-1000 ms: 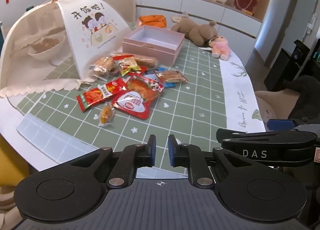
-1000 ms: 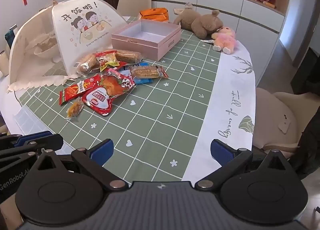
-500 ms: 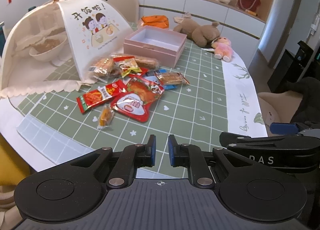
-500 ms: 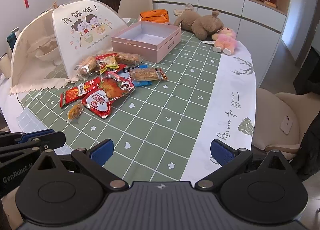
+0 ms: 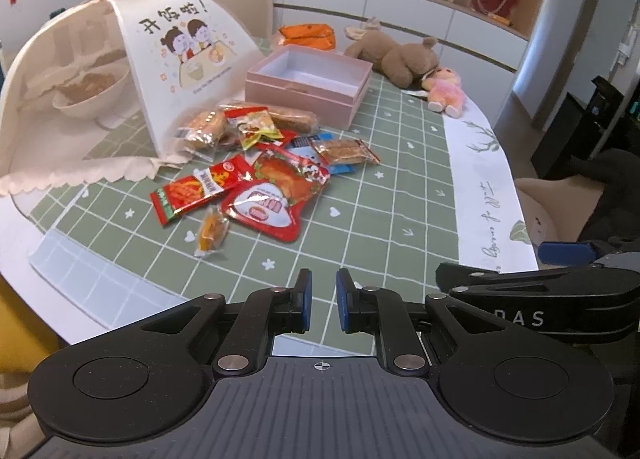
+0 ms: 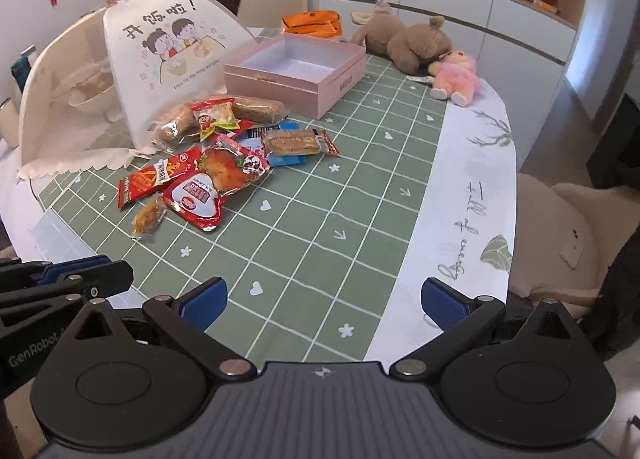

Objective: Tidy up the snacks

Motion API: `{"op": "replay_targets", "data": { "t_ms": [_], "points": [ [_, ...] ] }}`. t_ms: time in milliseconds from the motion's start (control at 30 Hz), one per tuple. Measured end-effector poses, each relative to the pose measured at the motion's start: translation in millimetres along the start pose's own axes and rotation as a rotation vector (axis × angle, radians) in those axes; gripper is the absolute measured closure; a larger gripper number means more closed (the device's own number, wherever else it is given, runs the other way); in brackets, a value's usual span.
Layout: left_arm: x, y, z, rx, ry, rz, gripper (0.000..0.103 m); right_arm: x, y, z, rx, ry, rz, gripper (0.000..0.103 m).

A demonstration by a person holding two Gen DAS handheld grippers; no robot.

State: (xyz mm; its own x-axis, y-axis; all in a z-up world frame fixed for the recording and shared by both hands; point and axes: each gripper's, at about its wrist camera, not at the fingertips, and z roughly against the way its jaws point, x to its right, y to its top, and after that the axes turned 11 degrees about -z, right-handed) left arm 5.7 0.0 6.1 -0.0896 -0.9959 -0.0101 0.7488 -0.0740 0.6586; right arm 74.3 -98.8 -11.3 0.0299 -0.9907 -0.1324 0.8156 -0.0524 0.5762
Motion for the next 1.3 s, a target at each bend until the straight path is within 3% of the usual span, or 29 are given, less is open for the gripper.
{"op": "replay_targets", "data": {
  "t_ms": [667, 1300],
  "points": [
    [-40.4, -14.8, 1.9, 0.011, -0.078, -0.031, 0.087, -37.2, -19.9, 14.2, 0.033, -0.11, -0.005, 0.0],
    [-20.9, -10.1, -3.2, -0.007, -0.072, -0.053, 0.087, -16.8, -15.6, 13.6, 0.034, -0.086, -0.027, 0.0]
  ]
}}
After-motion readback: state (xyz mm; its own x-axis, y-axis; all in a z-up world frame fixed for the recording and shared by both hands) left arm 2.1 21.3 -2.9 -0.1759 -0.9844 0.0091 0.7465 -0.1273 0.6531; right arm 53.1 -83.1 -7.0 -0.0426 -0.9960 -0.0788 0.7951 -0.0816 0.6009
